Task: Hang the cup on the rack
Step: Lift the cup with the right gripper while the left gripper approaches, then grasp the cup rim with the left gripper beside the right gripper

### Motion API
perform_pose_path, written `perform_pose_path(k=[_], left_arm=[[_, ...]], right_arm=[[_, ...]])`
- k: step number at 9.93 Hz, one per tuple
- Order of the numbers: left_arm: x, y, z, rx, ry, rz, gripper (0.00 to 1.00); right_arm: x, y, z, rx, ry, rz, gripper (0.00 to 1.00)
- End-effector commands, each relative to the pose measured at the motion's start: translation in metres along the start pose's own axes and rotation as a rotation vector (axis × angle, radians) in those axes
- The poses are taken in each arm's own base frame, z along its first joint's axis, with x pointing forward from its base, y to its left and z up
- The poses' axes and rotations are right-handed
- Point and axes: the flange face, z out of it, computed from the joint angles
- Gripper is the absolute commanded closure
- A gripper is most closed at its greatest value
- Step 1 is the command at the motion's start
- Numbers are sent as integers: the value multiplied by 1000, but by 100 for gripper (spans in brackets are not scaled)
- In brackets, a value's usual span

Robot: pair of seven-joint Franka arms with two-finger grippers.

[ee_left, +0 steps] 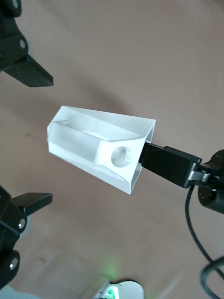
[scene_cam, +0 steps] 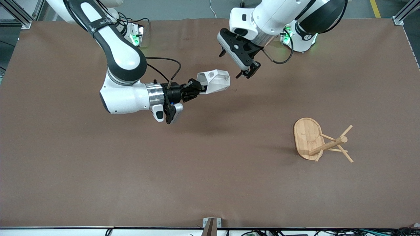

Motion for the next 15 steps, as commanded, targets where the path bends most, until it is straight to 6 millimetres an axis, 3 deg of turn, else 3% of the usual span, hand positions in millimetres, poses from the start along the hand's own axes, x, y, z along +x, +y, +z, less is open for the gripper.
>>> perform_pose_path(k=[1,5,12,13,15], left_arm=[[-8,-1,16,-7,-13,67,0],[-11,-2,31,-11,-11,171,0],[-3,-7,52,-43,10,204,0],[-3,-6,54,-44,7,205,5],[-4,-10,61,-57,-2,234,57]], right_arm=[[-3,-12,3,33,6,-3,99],[-4,-18,4,48,5,-1,99],[-14,-58,6,64,0,51,98],[-14,-61,6,65,-1,59,98],[-14,-63,6,67,-1,56,98]])
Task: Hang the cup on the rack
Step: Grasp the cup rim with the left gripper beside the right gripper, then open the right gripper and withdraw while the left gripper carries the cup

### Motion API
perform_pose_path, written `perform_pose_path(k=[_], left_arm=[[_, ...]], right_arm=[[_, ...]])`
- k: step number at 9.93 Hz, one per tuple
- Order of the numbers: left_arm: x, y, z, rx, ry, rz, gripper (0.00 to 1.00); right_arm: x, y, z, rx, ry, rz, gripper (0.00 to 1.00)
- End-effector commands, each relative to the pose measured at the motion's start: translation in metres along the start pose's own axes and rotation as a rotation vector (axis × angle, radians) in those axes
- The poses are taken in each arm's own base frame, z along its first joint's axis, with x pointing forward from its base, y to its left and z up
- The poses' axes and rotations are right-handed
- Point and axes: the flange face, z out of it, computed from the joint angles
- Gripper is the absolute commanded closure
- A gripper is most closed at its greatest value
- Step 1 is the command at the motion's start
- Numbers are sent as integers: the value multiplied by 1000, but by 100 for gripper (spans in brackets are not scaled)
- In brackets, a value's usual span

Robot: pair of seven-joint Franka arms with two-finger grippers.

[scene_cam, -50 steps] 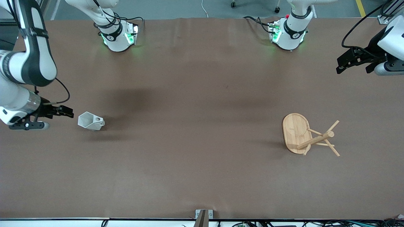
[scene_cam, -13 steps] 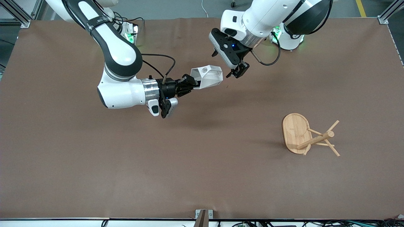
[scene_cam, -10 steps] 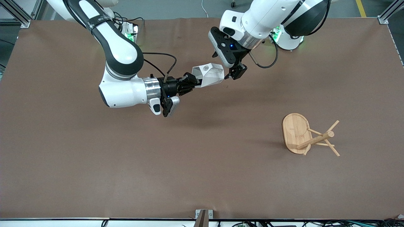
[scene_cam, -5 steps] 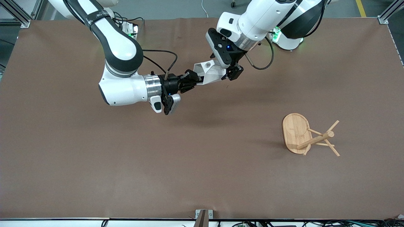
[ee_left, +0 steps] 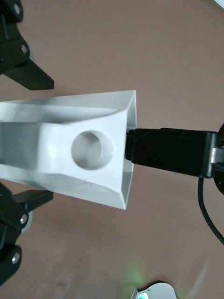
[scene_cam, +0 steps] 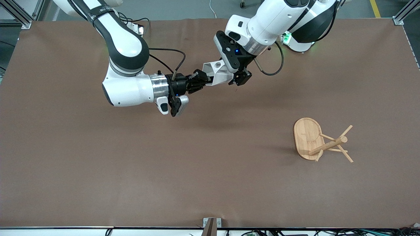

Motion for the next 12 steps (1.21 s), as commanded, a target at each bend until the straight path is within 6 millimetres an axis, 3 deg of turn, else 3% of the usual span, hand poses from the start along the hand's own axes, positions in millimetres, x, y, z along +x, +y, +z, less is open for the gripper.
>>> perform_pose_path(k=[1,3,4,5,7,9,12], left_arm=[[-7,-6,33,-54,-22,16,77],[-6,-5,35,-60,-23,18,99],[-5,-3,35,-61,-22,21,99],[-5,-2,36,-63,-24,23,99],[-5,-4,33,-60,-22,17,100],[-5,-10,28,-51,-15,-1,100],[-10,-33,13,-36,3,-122,99]], right_arm=[[-9,-26,1,33,-3,11,98],[-9,-26,1,33,-3,11,98],[-9,-26,1,33,-3,11,97],[-8,-23,-4,21,-7,1,1],[-11,-27,-17,-53,5,-40,0],[-11,-25,-56,-219,37,-102,0],[-2,12,-132,-488,123,7,0]])
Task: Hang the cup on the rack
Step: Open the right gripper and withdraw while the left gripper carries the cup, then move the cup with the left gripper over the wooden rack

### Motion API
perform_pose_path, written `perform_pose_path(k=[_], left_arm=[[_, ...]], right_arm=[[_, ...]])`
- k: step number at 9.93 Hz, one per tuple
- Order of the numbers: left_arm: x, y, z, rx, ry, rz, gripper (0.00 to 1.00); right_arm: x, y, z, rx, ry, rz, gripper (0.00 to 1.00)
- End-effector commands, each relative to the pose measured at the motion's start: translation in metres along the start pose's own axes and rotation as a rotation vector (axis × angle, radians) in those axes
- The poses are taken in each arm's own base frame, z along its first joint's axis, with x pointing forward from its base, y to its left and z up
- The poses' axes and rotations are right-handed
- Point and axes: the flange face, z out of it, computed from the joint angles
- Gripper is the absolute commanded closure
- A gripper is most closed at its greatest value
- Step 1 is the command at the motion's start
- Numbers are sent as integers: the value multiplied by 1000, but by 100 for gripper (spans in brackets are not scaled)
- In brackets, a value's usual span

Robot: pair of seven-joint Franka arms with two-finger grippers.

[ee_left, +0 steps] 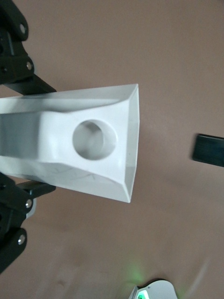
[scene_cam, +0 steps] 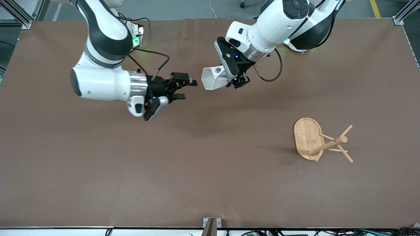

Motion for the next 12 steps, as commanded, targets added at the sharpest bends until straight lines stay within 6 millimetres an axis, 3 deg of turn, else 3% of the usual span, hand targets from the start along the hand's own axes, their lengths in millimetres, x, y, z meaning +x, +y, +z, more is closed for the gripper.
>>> perform_pose_path(k=[1,3,5,7,9,10,12], left_arm=[[-10,-26,2,-8,1,-143,99],[-33,-66,-12,13,-22,-360,99],[-62,-108,-22,36,-45,-529,100],[-90,-136,-25,86,-131,-589,100],[-113,-182,6,63,-170,-656,100],[-120,-200,10,79,-157,-662,100],[-128,-214,23,102,-185,-648,100]], right_arm=[[-1,50,-47,-215,31,57,0],[-2,120,-120,-415,83,106,0],[-18,158,-186,-677,80,64,0],[-47,141,-265,-775,137,78,0],[-88,121,-319,-754,111,246,0],[-105,103,-334,-745,110,313,0],[-123,82,-346,-753,104,347,0]])
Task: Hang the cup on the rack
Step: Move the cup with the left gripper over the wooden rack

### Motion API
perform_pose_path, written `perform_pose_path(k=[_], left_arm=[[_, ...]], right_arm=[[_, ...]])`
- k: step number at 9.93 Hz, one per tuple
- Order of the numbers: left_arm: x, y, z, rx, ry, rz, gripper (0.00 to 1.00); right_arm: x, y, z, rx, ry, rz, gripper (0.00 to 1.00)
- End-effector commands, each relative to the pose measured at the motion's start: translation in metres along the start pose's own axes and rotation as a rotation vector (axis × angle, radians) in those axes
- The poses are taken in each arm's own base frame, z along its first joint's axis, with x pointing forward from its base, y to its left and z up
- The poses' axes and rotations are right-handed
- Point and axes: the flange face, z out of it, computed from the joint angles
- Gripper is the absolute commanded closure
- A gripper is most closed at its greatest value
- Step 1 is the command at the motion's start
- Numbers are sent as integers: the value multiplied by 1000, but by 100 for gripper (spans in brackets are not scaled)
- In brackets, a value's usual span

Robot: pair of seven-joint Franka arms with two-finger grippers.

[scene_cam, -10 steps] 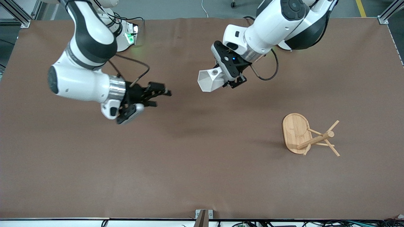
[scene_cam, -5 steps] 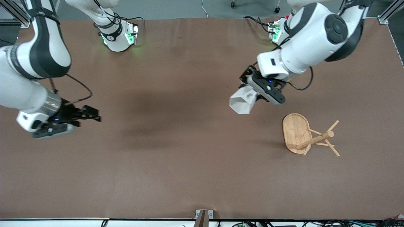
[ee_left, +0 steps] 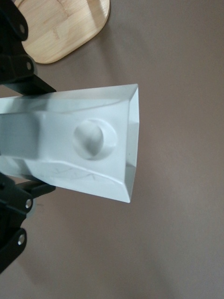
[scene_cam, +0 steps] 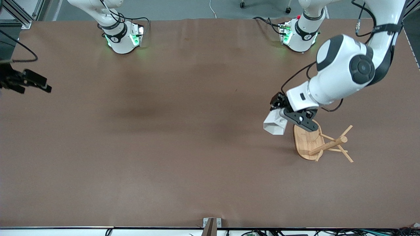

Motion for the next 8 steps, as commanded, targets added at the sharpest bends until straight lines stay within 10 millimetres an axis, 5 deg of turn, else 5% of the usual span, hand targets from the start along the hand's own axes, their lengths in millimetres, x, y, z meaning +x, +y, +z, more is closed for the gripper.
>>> perform_pose_path(k=[1,2,4,8], left_arm=[[4,-27,24,10,-32,-23,100],[1,-46,26,4,-34,-46,100],[-6,-76,25,25,-37,-80,100],[-18,-95,21,101,-68,-78,100]], right_arm=[[-17,-3,-31,-31,-8,39,0],[-17,2,-46,-63,17,46,0],[-16,4,-44,-91,12,42,0],[-15,8,-43,-89,11,51,0]])
